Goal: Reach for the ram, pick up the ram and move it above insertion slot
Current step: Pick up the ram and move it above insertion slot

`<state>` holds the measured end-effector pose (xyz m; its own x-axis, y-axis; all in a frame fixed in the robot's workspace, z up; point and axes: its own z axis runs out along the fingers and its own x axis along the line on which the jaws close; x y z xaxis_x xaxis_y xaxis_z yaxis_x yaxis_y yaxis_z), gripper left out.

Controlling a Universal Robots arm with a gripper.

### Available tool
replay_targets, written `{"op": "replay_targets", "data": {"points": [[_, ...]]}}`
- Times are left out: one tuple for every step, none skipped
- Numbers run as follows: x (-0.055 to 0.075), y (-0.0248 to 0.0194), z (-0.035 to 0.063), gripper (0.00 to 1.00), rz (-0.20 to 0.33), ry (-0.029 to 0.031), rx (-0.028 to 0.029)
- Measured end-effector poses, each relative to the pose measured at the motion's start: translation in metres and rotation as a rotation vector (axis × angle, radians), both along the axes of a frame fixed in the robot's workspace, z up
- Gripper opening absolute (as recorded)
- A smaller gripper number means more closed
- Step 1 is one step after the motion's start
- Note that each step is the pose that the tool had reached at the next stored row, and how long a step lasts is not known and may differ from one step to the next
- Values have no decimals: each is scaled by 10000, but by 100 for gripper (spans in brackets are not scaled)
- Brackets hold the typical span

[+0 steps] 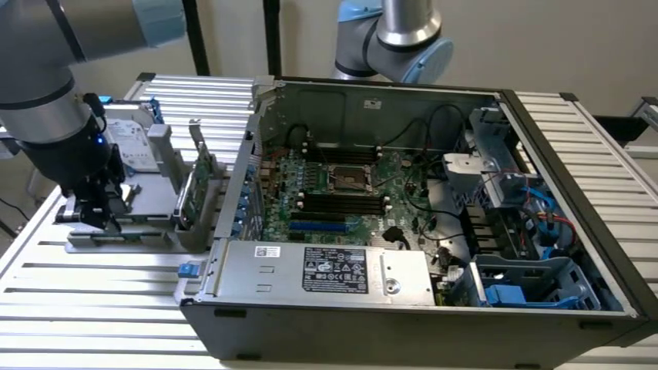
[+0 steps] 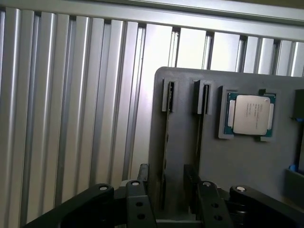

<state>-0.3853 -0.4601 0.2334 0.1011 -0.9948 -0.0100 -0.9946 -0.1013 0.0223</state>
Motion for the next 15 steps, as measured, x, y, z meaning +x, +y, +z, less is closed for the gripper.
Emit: {"op": "replay_targets", "data": {"points": [[-3,0,-18,42,-2,1,-1],[-9,0,-35,42,-3,1,-1],[-14,0,-53,42,-3,1,-1],[-21,0,-73,42,-3,2,-1],[-28,0,-90,42,-3,3,-2],[-33,0,-109,42,-3,0,0],[-40,0,-127,42,-5,0,0],[-48,0,-145,42,-6,1,-1],[-56,0,-163,42,-7,2,-1],[-63,0,-181,42,-9,1,-1],[-67,2,-200,42,-10,0,0],[-69,4,-219,42,-11,0,0],[-69,8,-237,42,-13,1,0],[-69,13,-255,42,-15,0,0],[-69,18,-273,42,-17,0,0]]}}
